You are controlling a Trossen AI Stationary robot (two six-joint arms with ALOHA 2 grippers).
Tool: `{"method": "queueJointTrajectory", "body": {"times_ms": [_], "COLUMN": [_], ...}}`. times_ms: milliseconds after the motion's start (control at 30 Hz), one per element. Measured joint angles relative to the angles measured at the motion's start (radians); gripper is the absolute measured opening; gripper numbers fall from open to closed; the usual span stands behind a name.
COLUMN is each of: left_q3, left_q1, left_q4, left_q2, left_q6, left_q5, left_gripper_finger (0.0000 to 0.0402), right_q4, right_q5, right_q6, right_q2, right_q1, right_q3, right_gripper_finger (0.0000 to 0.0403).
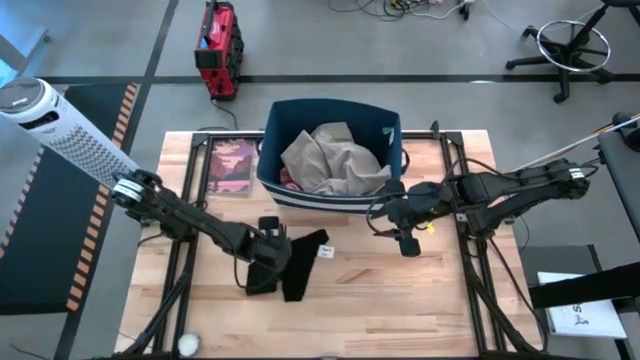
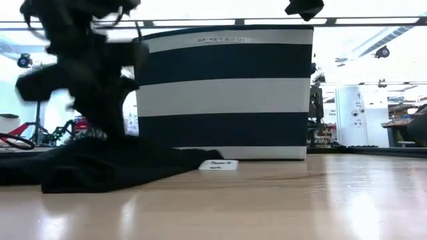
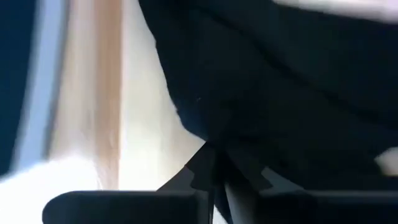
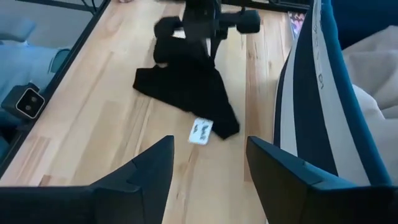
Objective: Sort clothes
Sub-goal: Put the black shorts into the blue bin
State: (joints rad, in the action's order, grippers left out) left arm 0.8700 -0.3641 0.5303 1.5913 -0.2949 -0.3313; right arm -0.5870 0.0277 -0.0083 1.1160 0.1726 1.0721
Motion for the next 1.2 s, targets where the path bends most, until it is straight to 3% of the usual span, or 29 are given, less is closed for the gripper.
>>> {"method": "queueJointTrajectory", "body": {"times_ms": [500, 667, 900, 1200], "left_q3": [0.2, 0.287, 0.422, 0.559], "left_q1": [0.011, 0.052, 0.221, 0.534], "left_q4": [-0.161, -0.216, -0.214, -0.167], "left_q2": [-0.326, -0.412, -0.438, -0.348], "left_q6": [0.296, 0.389, 0.527, 0.567], "left_q5": [-0.055, -0.079, -0.064, 0.193], "left_gripper_finger": [0.0001, 0.0, 0.0, 0.0], "right_q4": [-0.007, -0.006, -0.002, 0.002], "right_q5": [0.0, -0.001, 0.002, 0.001], "right_q6": [-0.009, -0.019, -0.037, -0.055], "right_q2": [-0.003, -0.003, -0.003, -0.002], "right_q1": [0.021, 0.04, 0.039, 0.039], "right_q3": [0.0, 0.0, 0.0, 0.0], "right_gripper_finger": [0.0056, 0.0038, 0.0052, 0.0053]}}
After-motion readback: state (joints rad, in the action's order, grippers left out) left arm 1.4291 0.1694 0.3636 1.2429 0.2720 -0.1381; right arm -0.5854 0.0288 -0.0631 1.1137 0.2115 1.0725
